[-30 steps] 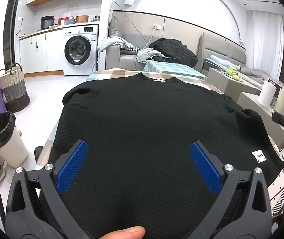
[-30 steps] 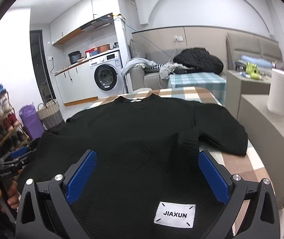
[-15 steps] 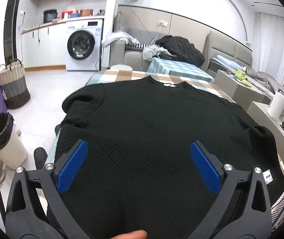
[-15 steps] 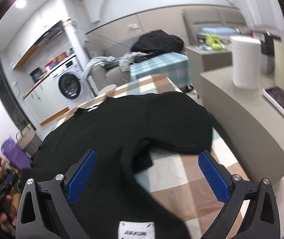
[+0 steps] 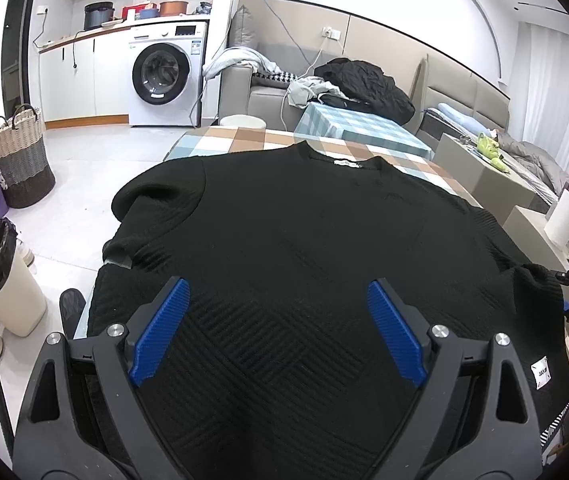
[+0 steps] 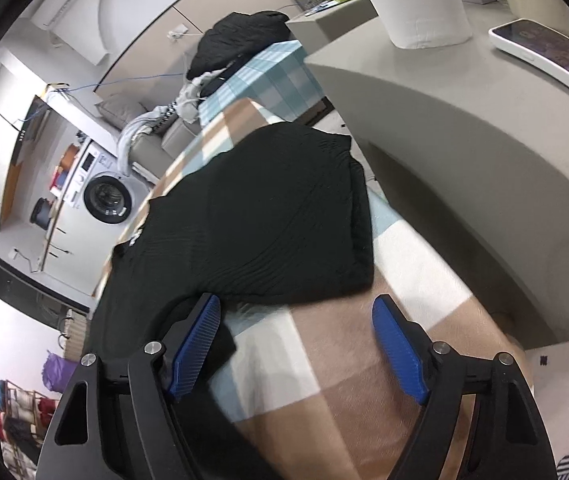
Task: Fold small clothes
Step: 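Grasp the sweater side with the right gripper and fold it toward the middle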
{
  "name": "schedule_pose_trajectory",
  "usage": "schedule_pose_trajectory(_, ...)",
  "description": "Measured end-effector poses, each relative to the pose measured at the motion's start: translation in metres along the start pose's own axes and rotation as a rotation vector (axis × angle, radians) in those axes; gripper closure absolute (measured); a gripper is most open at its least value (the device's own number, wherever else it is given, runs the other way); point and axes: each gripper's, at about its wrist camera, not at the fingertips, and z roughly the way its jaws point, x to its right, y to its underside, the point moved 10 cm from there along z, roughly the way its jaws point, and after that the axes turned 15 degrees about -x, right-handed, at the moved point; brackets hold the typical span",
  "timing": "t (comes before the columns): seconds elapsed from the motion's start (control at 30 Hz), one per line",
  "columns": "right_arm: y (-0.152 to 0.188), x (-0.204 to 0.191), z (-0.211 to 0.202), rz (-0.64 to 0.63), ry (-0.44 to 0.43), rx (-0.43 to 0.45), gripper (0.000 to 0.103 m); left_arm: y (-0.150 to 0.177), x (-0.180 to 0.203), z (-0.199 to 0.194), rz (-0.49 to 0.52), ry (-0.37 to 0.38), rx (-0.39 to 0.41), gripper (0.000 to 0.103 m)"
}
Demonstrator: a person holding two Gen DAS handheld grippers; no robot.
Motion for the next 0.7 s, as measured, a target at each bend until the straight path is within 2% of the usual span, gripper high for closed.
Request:
schedule_pose_trajectory(0.1, -0.01, 0.003, 0.004, 0.007, 0.023, 0.01, 0.031, 0.001, -0.001, 0.004, -0.01, -0.008, -0.01, 0.013)
schedule_pose_trajectory(0.17, -0.017, 0.003, 0.007, 0.003, 0.05, 0.015, 0.04, 0.002, 0.0, 0.008, -0.017, -0.005, -0.018, 0.013)
schedule_pose_trajectory(0.23, -0.026, 0.005, 0.013, -0.009, 0.093, 0.017, 0.063, 0.001, 0.001, 0.012, -0.019, -0.007, -0.022, 0.013)
schedule_pose_trajectory(0.27, -0.031, 0.006, 0.015, -0.013, 0.121, 0.02, 0.068, 0.001, 0.001, 0.012, -0.02, -0.009, -0.022, 0.013)
schedule_pose_trajectory(0.3, -0.036, 0.008, 0.017, -0.013, 0.15, 0.021, 0.078, 0.0, 0.001, 0.013, -0.023, -0.01, -0.022, 0.013)
schedule_pose_trajectory(0.33, -0.039, 0.012, 0.017, -0.012, 0.166, 0.019, 0.083, -0.001, 0.001, 0.014, -0.026, -0.007, -0.021, 0.013)
schedule_pose_trajectory(0.47, -0.047, 0.013, 0.009, -0.025, 0.2, 0.048, 0.087, -0.004, -0.001, 0.011, -0.026, -0.007, -0.009, 0.013)
schedule_pose_trajectory(0.57, -0.057, -0.003, -0.001, -0.06, 0.2, 0.08, 0.087, -0.005, -0.002, 0.009, -0.026, -0.004, -0.004, 0.013)
schedule_pose_trajectory(0.7, -0.081, -0.057, -0.015, -0.172, 0.14, 0.139, 0.088, -0.005, -0.004, 0.009, -0.03, -0.007, -0.015, 0.013)
